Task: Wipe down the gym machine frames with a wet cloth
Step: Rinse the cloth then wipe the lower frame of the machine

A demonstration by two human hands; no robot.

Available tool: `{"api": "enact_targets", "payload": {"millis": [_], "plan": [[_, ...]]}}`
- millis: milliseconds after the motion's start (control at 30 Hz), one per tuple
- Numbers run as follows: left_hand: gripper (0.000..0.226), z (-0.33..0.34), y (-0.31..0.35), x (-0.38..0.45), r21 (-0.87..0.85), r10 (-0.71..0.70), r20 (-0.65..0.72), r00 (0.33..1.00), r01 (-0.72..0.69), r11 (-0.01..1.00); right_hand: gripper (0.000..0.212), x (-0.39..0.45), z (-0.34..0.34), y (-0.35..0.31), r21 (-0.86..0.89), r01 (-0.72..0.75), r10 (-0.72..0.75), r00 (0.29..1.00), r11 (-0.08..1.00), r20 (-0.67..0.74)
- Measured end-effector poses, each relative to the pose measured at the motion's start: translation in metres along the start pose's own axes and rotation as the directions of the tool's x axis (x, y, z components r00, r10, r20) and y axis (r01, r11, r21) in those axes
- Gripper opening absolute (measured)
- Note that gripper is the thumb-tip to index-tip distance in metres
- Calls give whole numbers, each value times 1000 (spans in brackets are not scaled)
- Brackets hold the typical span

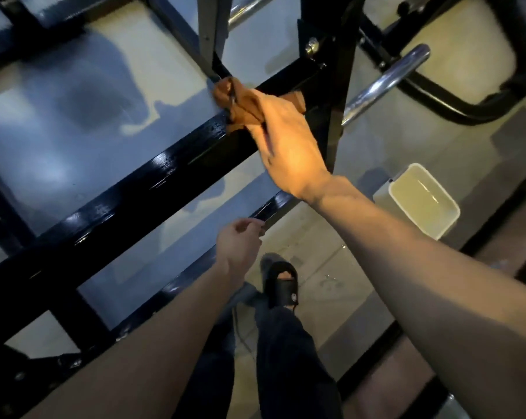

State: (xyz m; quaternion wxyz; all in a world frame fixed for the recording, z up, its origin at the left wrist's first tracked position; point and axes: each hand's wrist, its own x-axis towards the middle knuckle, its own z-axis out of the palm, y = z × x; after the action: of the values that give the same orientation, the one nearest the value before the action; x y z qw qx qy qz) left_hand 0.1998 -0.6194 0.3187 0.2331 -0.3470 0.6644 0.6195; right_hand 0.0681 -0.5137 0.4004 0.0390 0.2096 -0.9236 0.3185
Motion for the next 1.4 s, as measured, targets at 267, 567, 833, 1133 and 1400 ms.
{"api": "enact_targets", "payload": {"millis": [267, 567, 833, 1133, 1400], "plan": [[20, 17, -17, 34, -52, -78, 33, 996, 79, 995, 21, -103, 43, 43, 723, -647, 839, 514, 243, 177], [59, 128, -106, 111, 160, -1, 298, 955, -49, 986, 21, -219, 143, 163, 613, -776, 827, 438, 150, 352], [31, 167, -159, 181, -83, 1, 321, 947, 27, 996, 47, -234, 170, 236, 444, -830, 777, 512, 337, 367], [24, 205, -117, 249, -361, 139, 408, 902, 19, 932, 30, -184, 145, 286, 516, -696, 727, 660, 499, 187], [38, 177, -79, 257, -456, 274, 449, 851, -46, 889, 28, -159, 123, 255, 658, -611, 614, 739, 440, 277]]}}
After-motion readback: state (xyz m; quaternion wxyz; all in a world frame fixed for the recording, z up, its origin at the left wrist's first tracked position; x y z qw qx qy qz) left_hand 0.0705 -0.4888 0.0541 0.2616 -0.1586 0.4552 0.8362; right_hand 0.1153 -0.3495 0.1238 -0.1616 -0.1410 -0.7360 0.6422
